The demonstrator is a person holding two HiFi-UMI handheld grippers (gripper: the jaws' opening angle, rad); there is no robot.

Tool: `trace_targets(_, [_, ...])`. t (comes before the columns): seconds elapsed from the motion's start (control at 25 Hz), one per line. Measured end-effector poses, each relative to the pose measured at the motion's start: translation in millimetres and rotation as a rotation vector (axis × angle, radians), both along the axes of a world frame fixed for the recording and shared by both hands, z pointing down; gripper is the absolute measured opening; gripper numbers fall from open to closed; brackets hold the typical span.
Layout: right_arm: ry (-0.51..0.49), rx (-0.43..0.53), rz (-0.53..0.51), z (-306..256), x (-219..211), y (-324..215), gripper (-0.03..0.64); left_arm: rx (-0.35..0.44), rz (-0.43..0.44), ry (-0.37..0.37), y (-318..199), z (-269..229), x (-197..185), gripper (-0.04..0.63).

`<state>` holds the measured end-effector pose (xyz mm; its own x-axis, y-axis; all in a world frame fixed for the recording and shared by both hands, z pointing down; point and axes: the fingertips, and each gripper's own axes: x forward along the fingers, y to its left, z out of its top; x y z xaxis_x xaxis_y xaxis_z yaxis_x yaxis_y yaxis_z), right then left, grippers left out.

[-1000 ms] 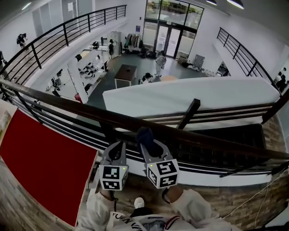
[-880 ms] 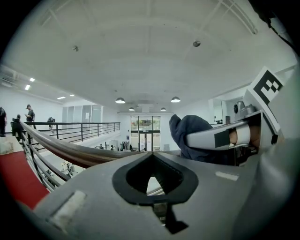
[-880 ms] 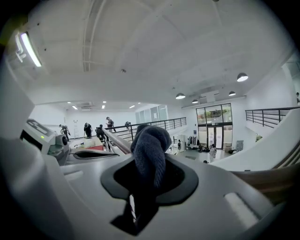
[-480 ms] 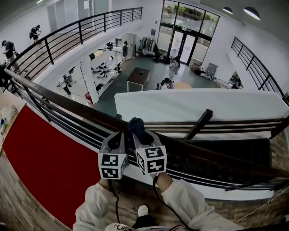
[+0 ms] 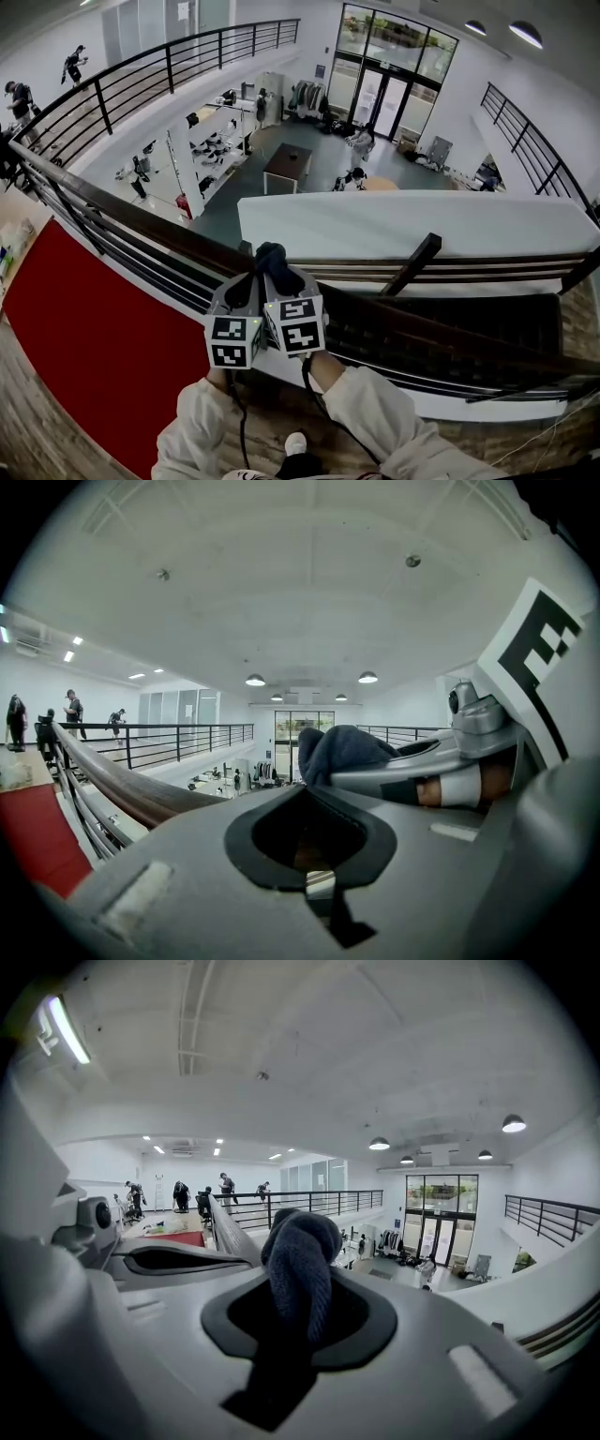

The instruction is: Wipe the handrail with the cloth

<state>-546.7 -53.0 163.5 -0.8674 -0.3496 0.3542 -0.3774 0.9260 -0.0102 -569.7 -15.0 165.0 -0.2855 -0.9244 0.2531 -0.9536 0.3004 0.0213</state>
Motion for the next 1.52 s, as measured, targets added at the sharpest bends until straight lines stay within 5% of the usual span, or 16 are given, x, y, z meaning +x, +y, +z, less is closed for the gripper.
trace_targets(0.44, [0.183,0.031,0.018,19,0,0,0.092,0.002,-0.001,-0.024,1,1,-7,0.003])
trace_targets(1.52, [0.155,-0.04,0.136,20,85,-28,0.094,-0.034,0.136,-0.003,-27,9,71,0.003])
